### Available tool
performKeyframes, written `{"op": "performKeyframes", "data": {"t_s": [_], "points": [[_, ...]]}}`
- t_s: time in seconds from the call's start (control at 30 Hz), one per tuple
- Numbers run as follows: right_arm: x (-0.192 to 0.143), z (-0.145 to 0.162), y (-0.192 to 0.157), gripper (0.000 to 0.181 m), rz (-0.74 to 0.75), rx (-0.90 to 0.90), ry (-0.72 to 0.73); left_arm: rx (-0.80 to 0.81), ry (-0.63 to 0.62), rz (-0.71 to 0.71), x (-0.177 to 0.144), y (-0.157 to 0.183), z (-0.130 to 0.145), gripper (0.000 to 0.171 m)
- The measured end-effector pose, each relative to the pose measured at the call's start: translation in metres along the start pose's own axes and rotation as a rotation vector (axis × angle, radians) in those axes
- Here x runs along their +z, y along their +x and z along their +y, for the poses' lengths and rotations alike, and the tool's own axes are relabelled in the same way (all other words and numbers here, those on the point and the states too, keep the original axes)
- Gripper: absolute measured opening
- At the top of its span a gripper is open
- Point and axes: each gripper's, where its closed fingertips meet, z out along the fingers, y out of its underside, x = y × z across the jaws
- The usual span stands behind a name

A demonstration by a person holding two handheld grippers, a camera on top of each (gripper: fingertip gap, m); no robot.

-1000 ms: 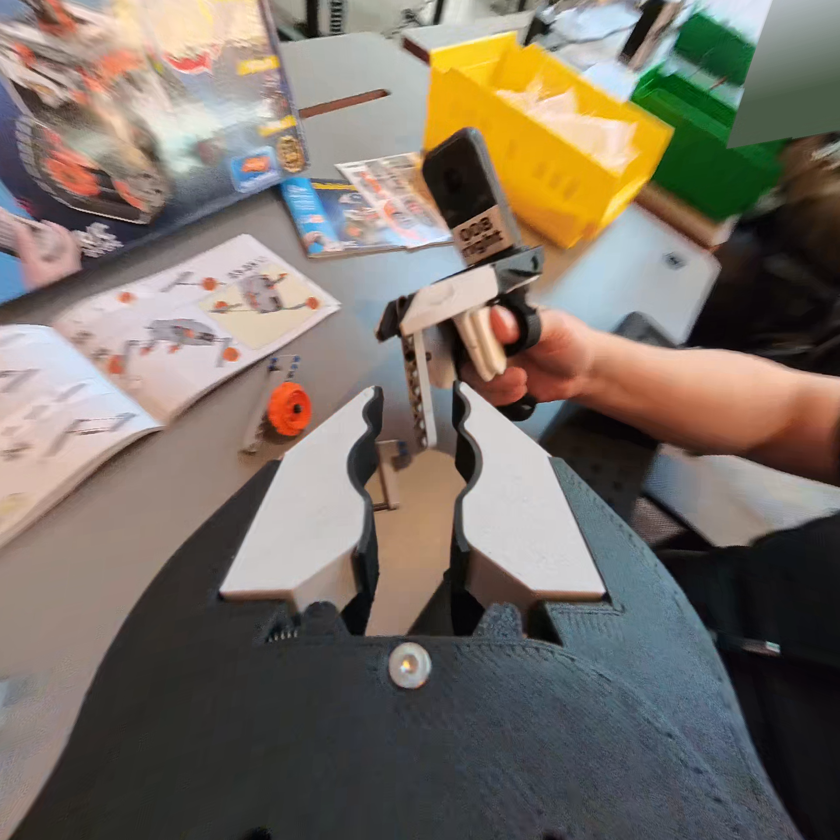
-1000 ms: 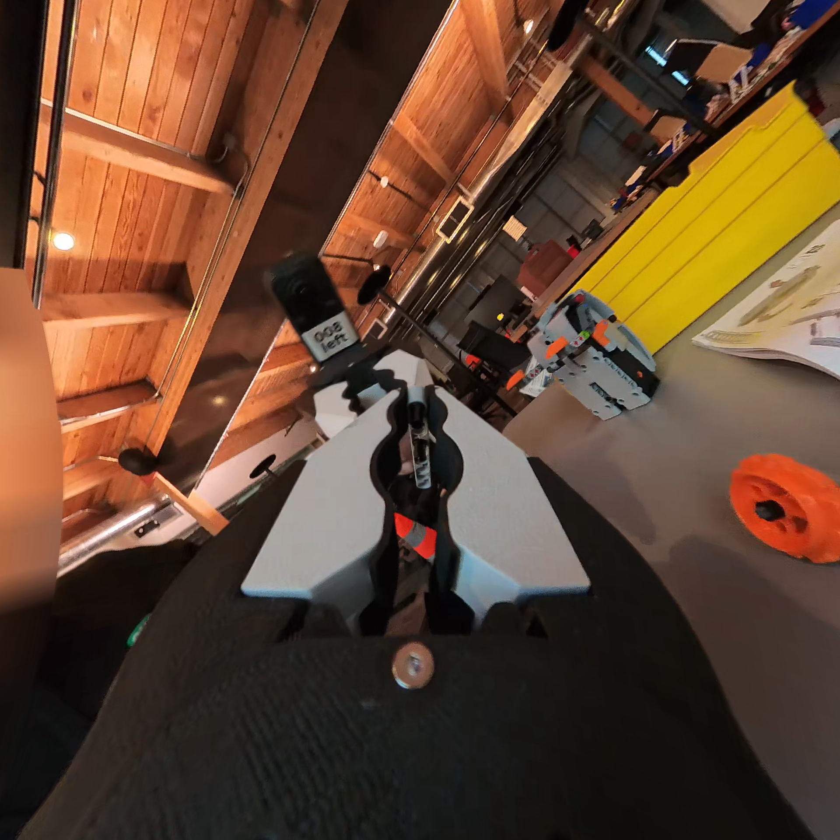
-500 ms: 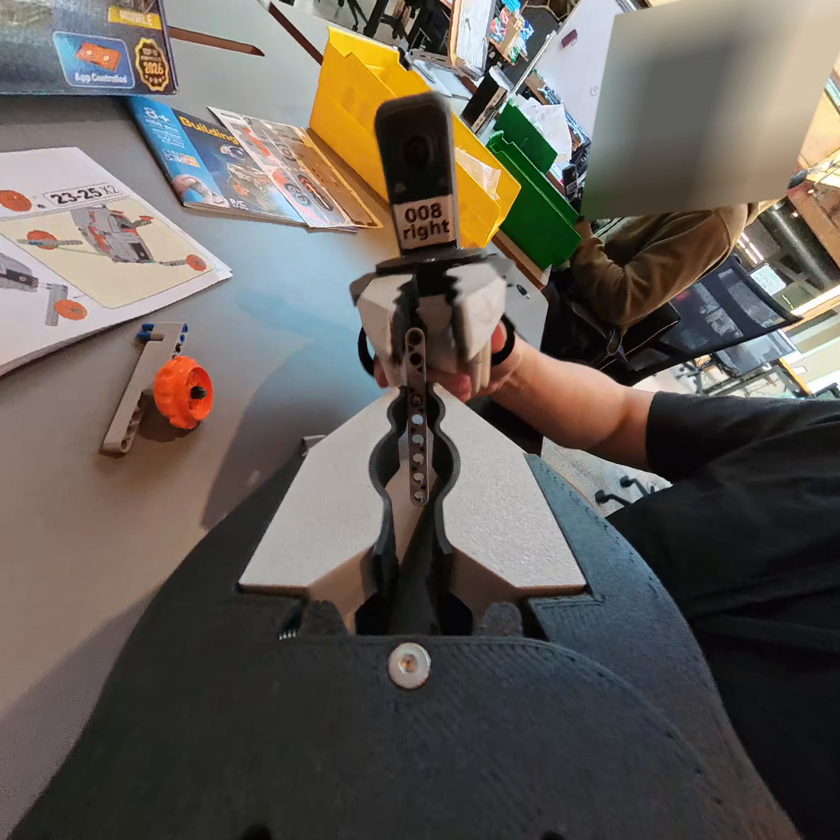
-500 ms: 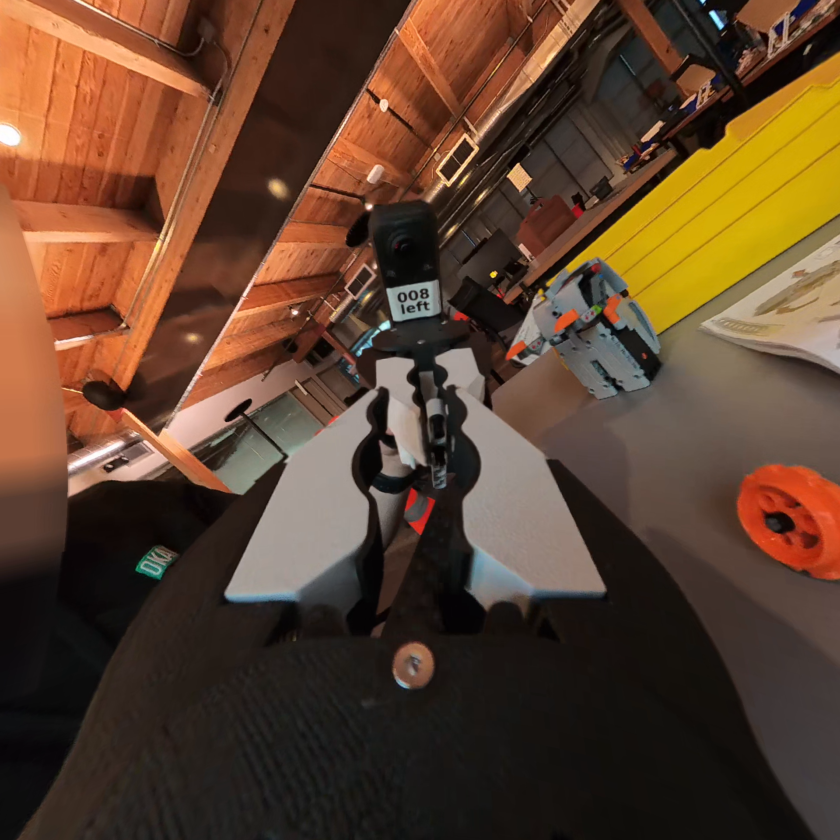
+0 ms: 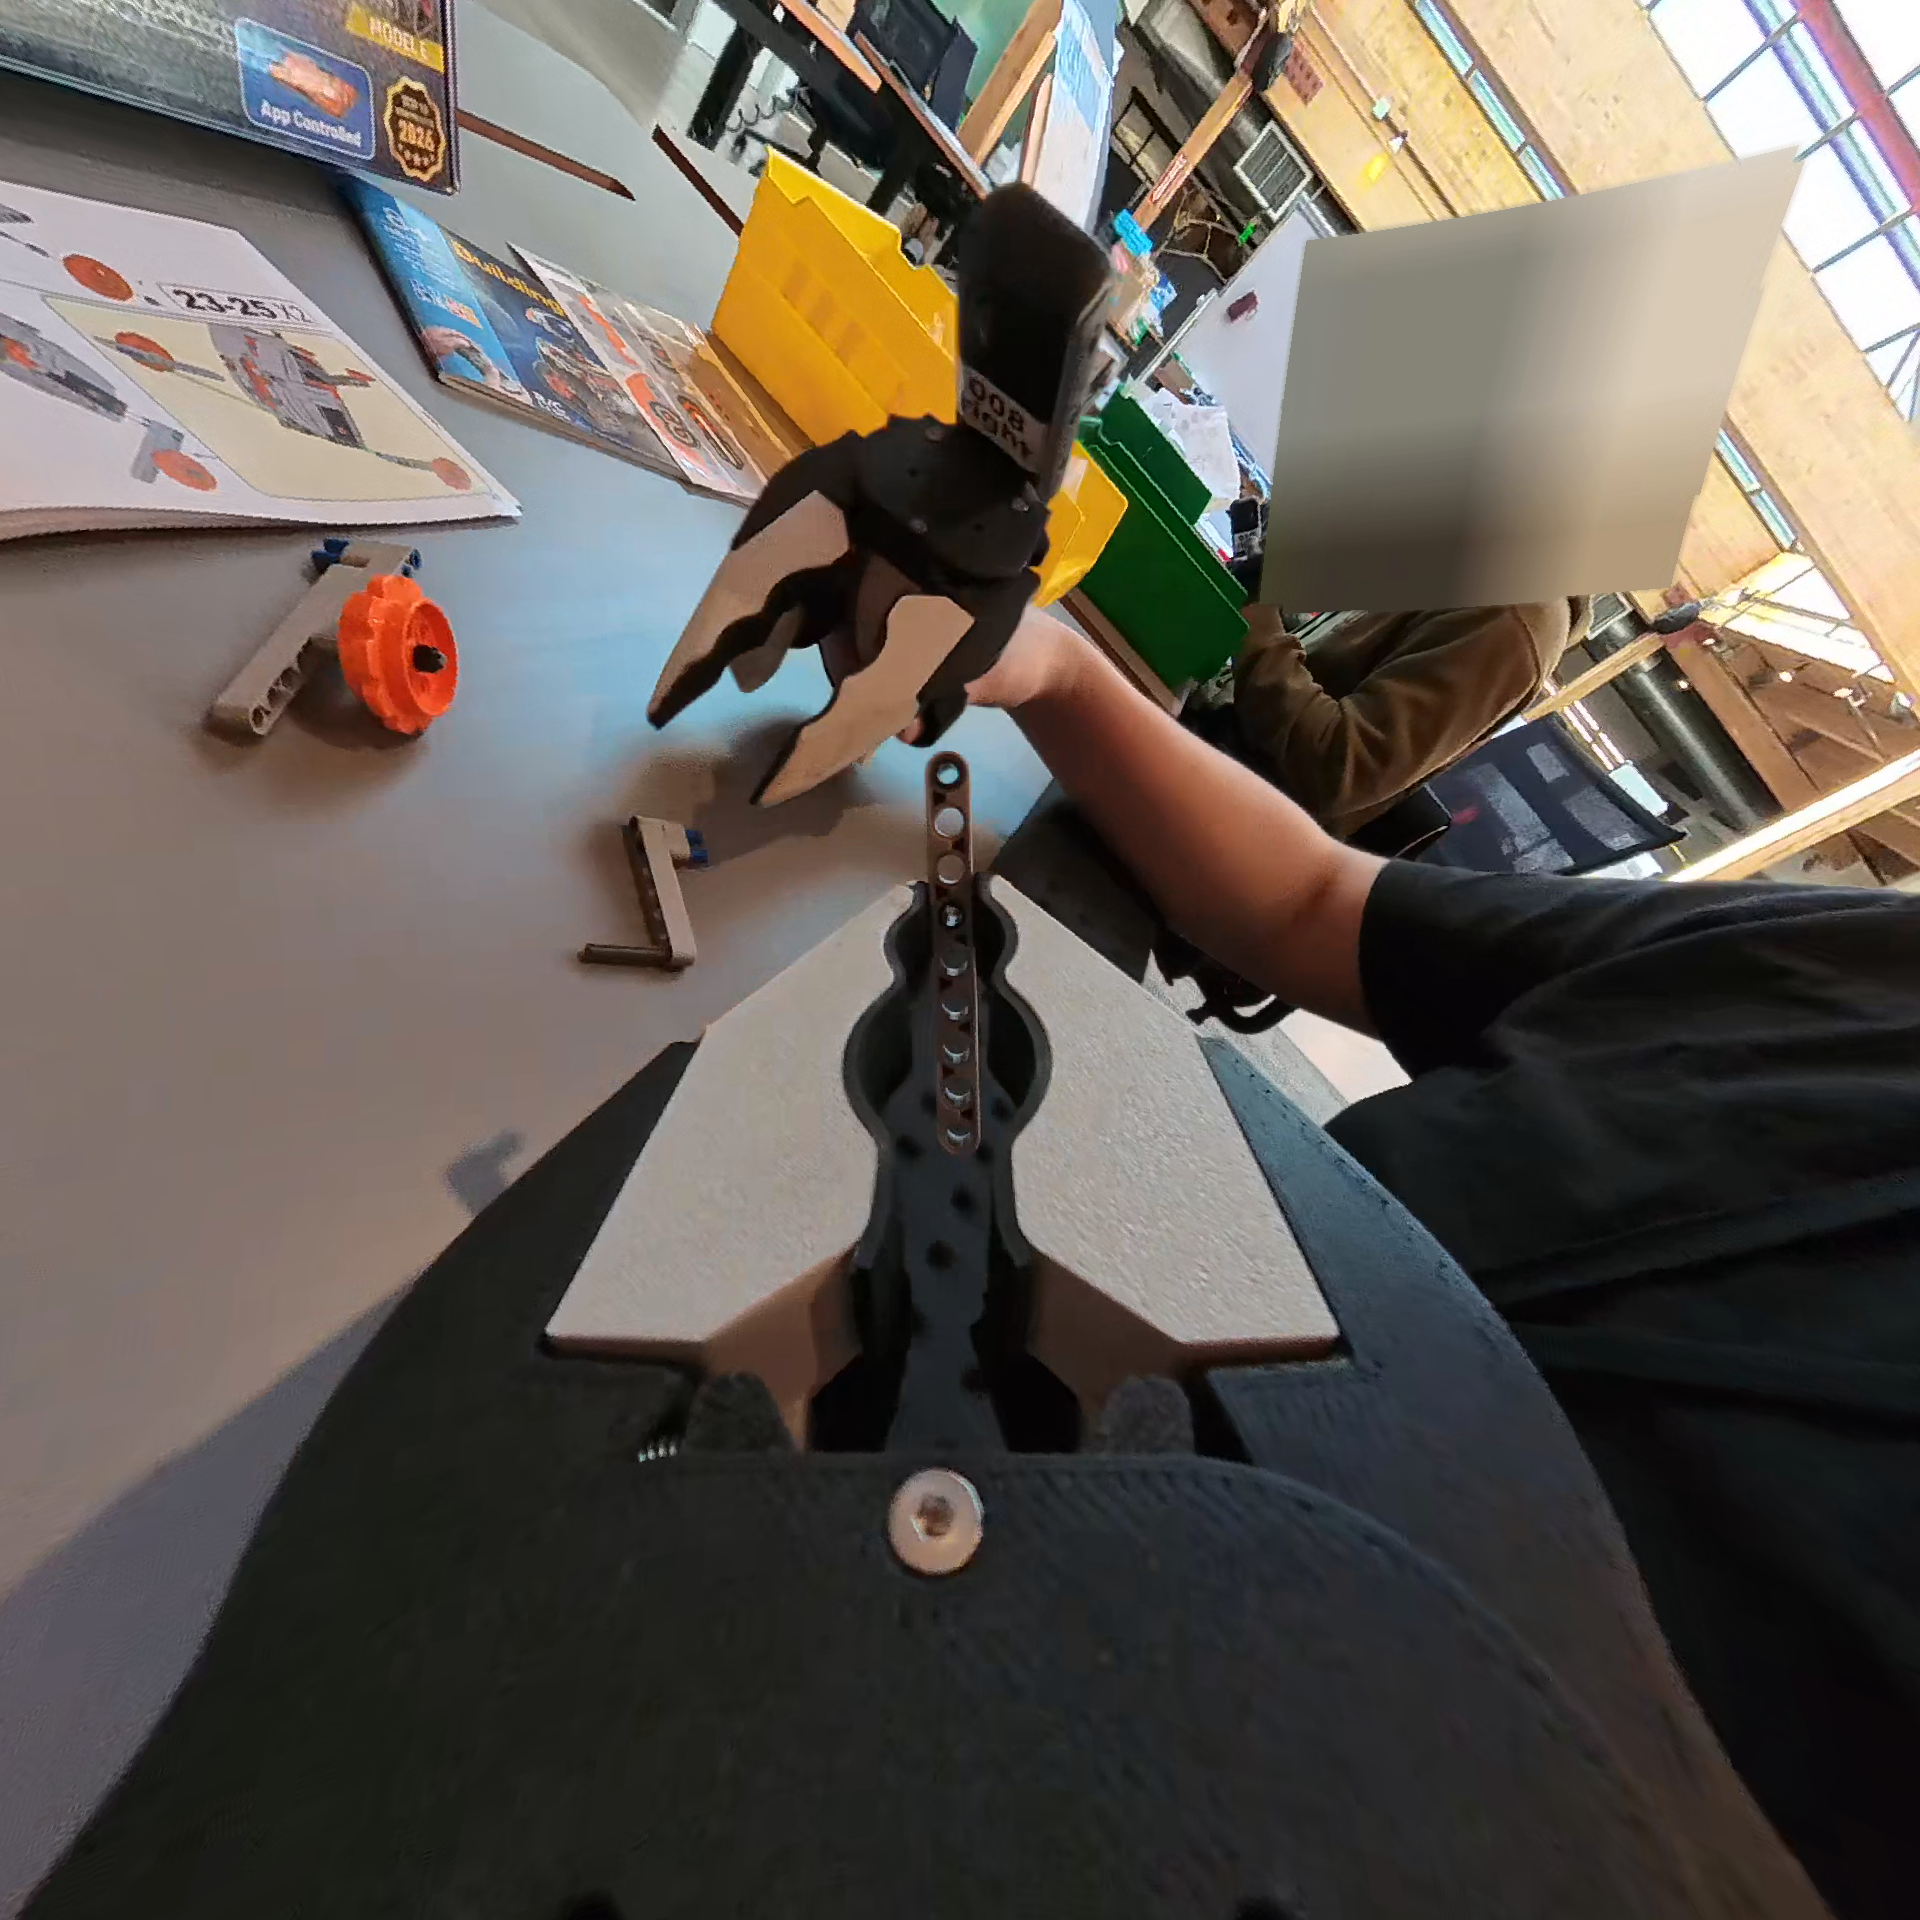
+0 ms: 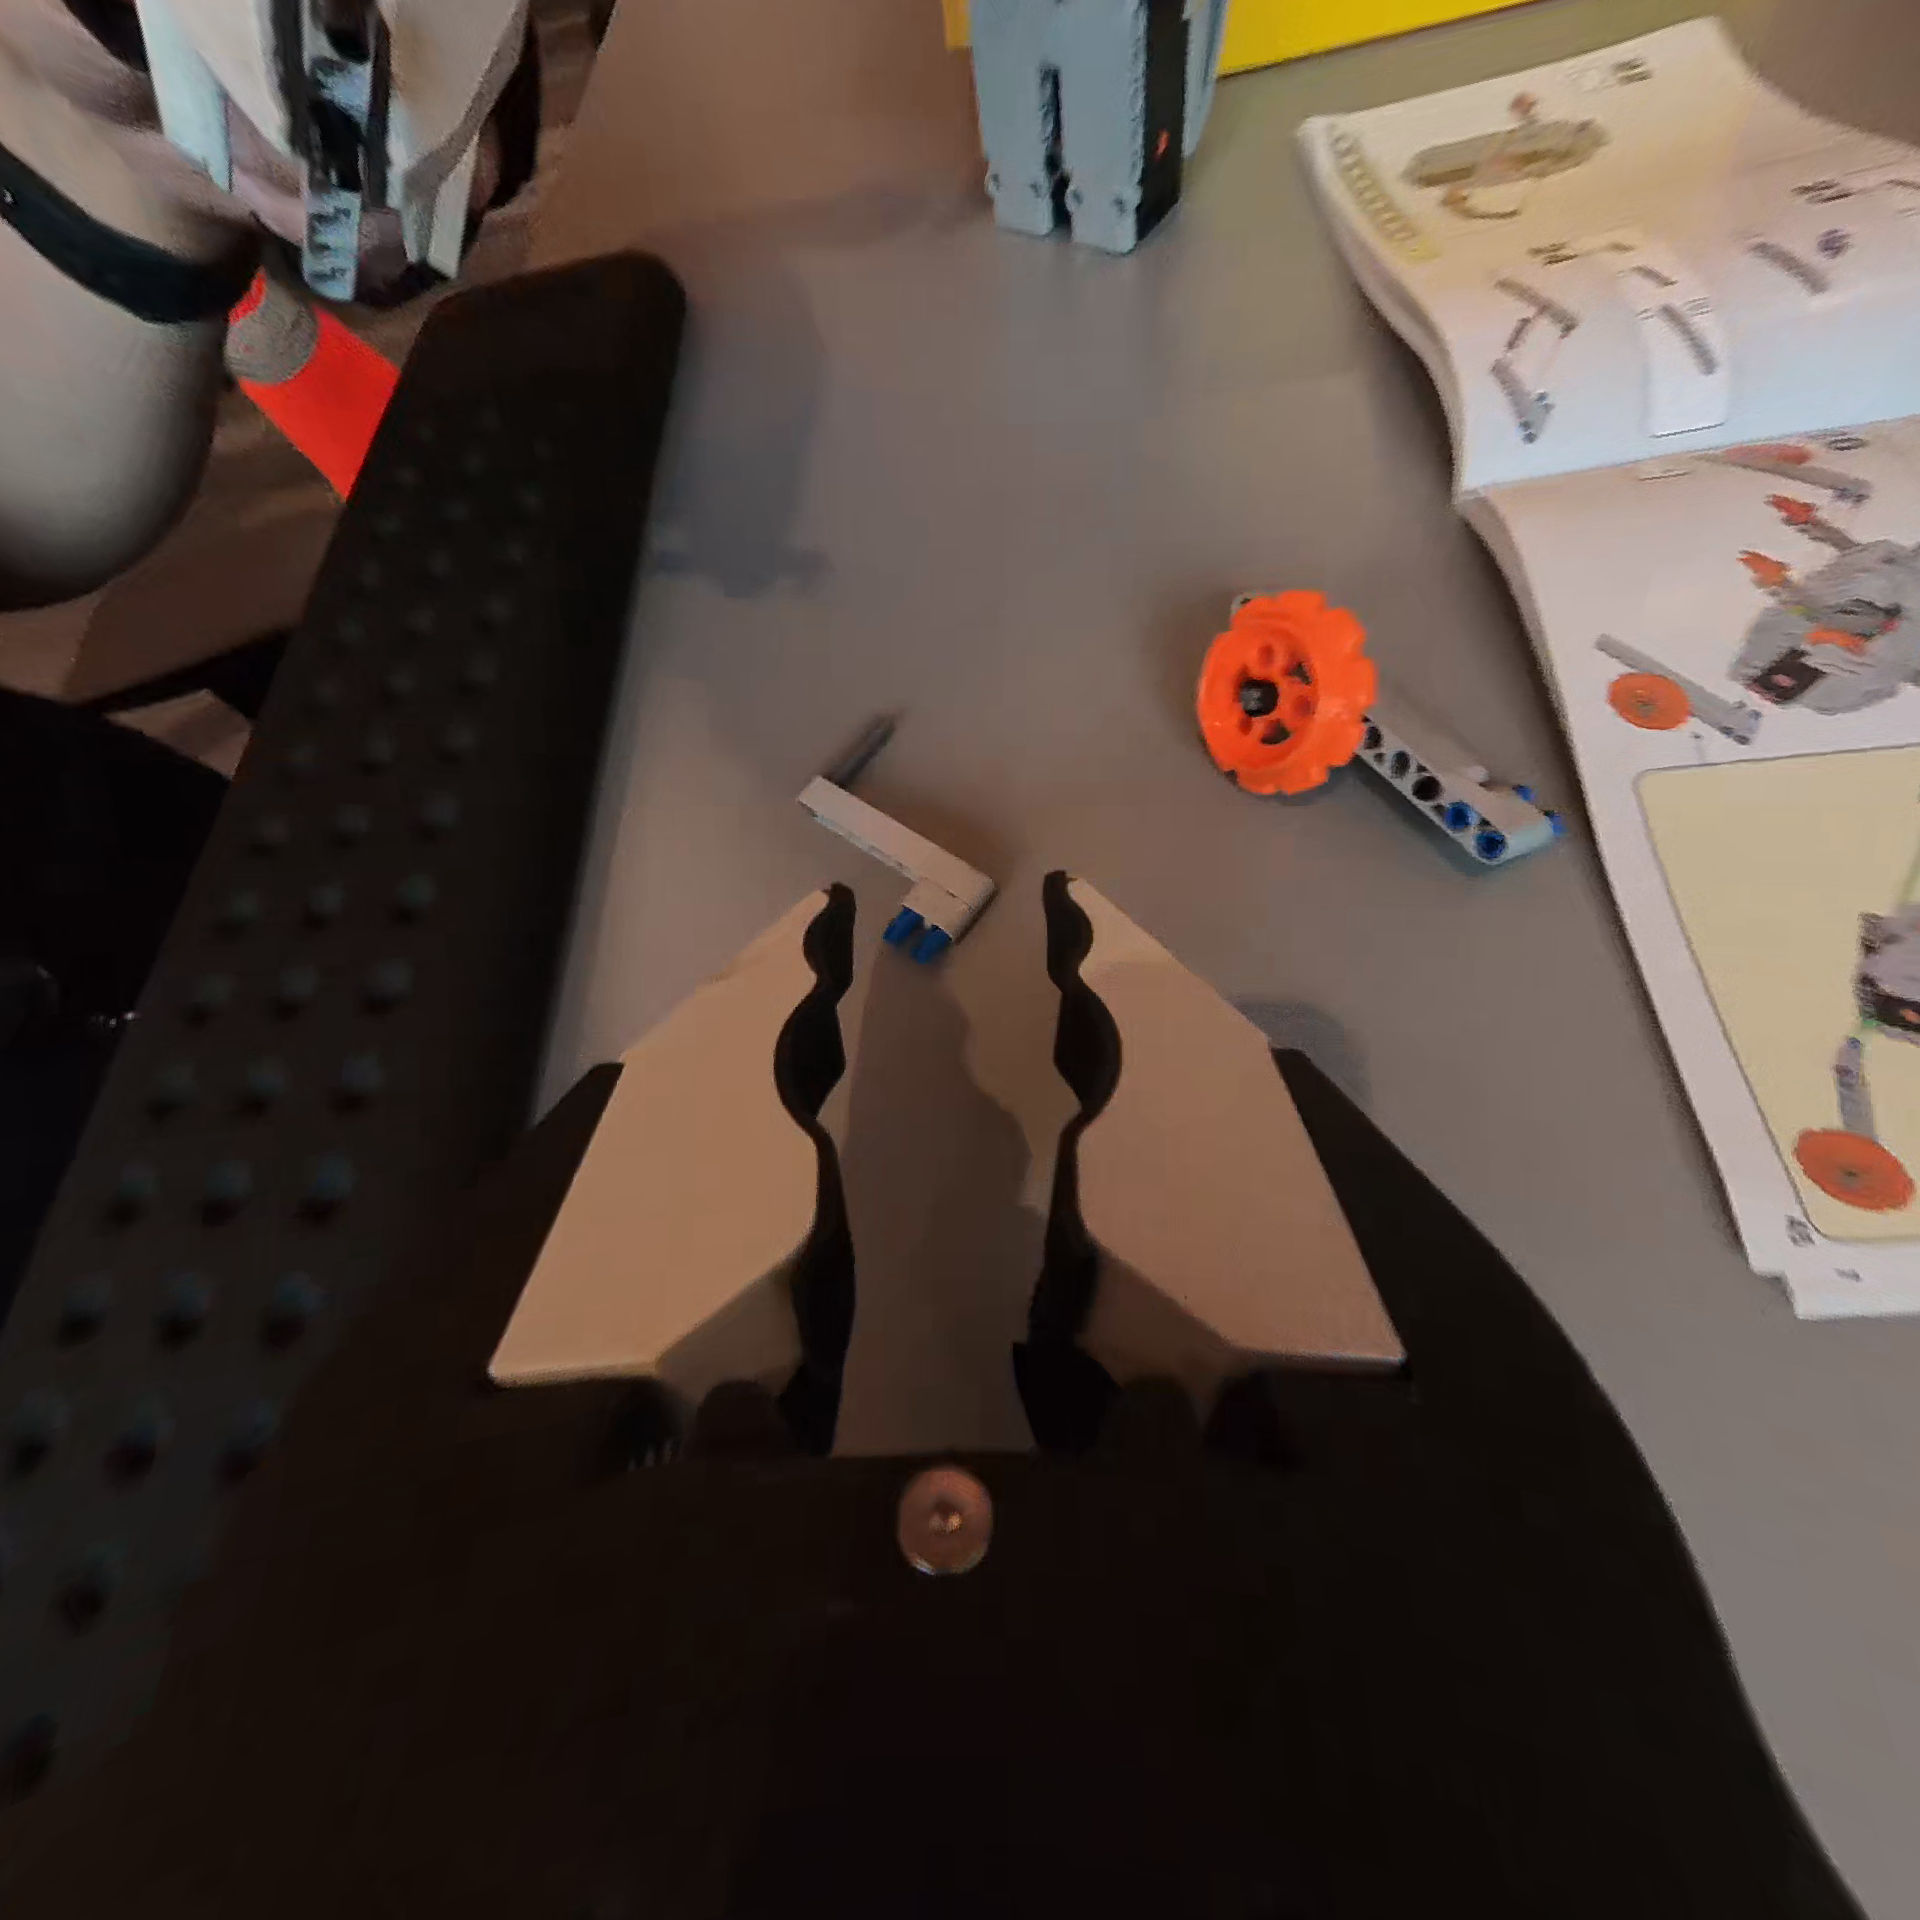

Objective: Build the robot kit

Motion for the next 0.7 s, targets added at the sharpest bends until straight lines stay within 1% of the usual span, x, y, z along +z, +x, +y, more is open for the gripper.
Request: {"op": "performKeyframes", "data": {"t_s": [0.17, 0.33, 0.43, 0.6, 0.7], "points": [[0.014, 0.01, -0.005, 0.041, -0.081, -0.108, -0.1, 0.001, 0.008, 0.012, -0.008, 0.007, 0.007, 0.005], [0.017, 0.019, -0.008, 0.047, -0.183, -0.196, -0.18, -0.035, 0.01, 0.031, -0.013, 0.008, 0.015, 0.005], [0.017, 0.018, -0.006, 0.046, -0.216, -0.219, -0.199, -0.051, 0.002, 0.037, -0.014, 0.008, 0.021, 0.005], [0.019, 0.019, -0.008, 0.04, -0.22, -0.267, -0.188, -0.055, -0.003, 0.036, -0.016, 0.011, 0.024, 0.005], [0.017, 0.021, -0.01, 0.023, -0.193, -0.3, -0.16, -0.065, -0.01, 0.032, -0.019, 0.01, 0.026, 0.006]]}}
